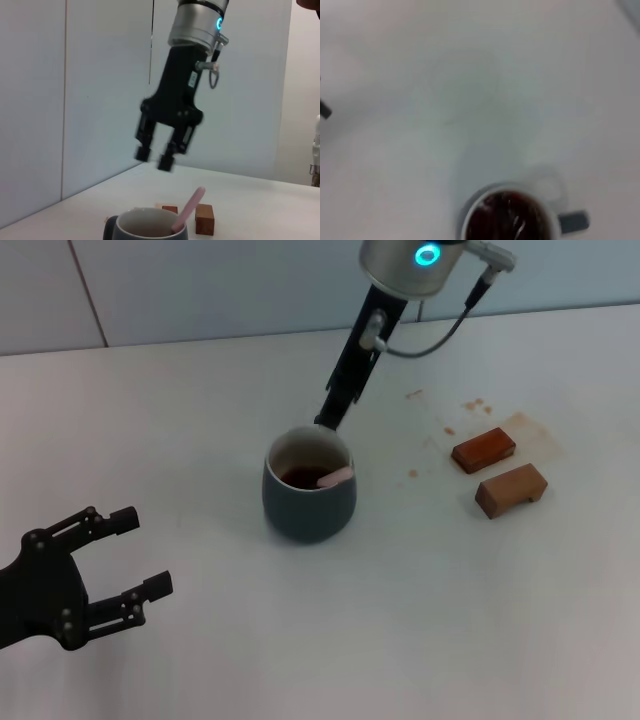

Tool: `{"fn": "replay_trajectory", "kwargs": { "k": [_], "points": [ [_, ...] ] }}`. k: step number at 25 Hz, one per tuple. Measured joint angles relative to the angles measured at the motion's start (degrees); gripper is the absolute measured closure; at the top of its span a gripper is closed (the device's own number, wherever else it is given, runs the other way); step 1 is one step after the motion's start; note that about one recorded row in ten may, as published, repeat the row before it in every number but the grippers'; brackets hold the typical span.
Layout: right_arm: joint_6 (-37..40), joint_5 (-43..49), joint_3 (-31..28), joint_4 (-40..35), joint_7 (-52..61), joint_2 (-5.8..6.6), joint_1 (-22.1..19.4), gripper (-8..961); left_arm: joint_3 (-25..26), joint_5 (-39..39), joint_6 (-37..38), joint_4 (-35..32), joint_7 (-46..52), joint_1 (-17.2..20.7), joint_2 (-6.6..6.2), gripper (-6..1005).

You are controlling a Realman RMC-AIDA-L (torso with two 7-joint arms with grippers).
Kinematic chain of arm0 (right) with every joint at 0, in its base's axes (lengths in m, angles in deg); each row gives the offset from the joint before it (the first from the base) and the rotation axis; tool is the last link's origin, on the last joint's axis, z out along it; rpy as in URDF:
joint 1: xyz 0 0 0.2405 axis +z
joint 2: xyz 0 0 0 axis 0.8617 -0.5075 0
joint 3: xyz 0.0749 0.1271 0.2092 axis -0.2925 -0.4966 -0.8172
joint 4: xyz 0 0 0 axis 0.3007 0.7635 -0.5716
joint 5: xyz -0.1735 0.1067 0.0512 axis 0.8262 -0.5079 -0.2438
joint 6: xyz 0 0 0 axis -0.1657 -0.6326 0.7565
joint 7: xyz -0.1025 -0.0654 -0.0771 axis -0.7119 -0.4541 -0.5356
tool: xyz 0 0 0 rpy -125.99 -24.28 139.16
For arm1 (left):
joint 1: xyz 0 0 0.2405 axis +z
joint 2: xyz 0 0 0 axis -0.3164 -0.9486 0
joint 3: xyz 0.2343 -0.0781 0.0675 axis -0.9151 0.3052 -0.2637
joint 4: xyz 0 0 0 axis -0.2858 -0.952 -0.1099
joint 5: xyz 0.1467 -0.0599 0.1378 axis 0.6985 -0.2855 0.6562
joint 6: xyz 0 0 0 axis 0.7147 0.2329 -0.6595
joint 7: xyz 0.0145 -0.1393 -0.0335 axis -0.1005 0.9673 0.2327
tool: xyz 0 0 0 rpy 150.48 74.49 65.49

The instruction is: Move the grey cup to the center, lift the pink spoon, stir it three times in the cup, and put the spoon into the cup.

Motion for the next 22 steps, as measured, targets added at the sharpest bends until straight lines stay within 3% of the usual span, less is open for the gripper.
{"fn": "replay_trajectory", "kwargs": {
  "k": [1,2,3,8,14,15,18,19,20,22],
  "points": [
    [-0.69,-0.62,-0.05,-2.71,-0.55,-0.19,-1.83,551,0.00,-0.01,-0.03,0.00,0.00,0.00,0.00,172],
    [-2.69,-3.55,0.06,-8.49,-1.42,-0.38,-6.36,503,0.00,-0.02,-0.07,0.04,0.00,0.00,0.00,172],
    [-2.69,-3.55,0.06,-8.49,-1.42,-0.38,-6.36,492,0.00,-0.02,-0.07,0.04,0.00,0.00,0.00,172],
    [-10.45,-13.51,-0.04,-20.04,-1.98,-0.17,-17.80,440,0.00,-0.04,-0.07,0.18,0.00,0.01,-0.05,172],
    [-18.21,-19.57,-0.49,-25.67,-3.97,-0.27,-28.58,402,0.09,-0.11,-0.03,0.19,0.14,0.01,-0.08,172],
    [-19.72,-22.05,-0.48,-26.32,-6.16,-0.35,-31.11,361,0.09,-0.15,-0.03,0.19,0.24,-0.11,-0.08,172],
    [-22.94,-34.68,-0.63,-26.39,-16.80,-0.37,-39.13,240,0.09,-0.17,-0.12,0.30,0.46,-0.44,-0.09,172],
    [-23.62,-47.15,-1.48,-24.38,-26.73,-0.17,-44.61,199,0.09,-0.17,-0.12,0.30,0.46,-0.44,-0.09,172],
    [-23.62,-47.15,-1.48,-24.38,-26.73,-0.17,-44.61,192,0.09,-0.34,-0.30,0.34,0.72,-0.74,0.04,172],
    [-20.29,-61.81,-4.66,-18.33,-40.39,0.38,-50.50,178,0.10,-0.61,-0.38,0.38,0.94,-0.96,0.16,172]
  ]
}}
